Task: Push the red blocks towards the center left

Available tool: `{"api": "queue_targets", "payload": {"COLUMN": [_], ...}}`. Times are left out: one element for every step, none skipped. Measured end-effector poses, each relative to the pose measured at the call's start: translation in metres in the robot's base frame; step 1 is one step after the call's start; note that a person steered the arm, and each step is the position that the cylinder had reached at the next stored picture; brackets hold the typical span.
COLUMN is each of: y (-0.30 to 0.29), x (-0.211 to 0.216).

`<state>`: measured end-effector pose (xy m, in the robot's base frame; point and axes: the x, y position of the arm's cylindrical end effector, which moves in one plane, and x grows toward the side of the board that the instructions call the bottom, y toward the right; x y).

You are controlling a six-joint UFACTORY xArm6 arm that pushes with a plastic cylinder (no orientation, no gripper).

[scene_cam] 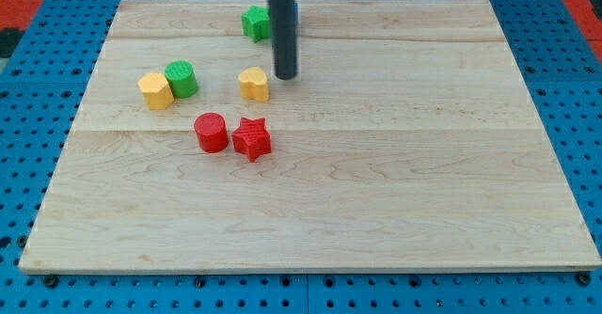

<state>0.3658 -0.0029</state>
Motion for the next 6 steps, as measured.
{"api": "queue_targets", "payload": {"y": [-0.012, -0.043, -0.050, -0.003, -0.046, -0.102], "x": [0.040, 0.016, 0.007, 0.056, 0.086, 0.109]}}
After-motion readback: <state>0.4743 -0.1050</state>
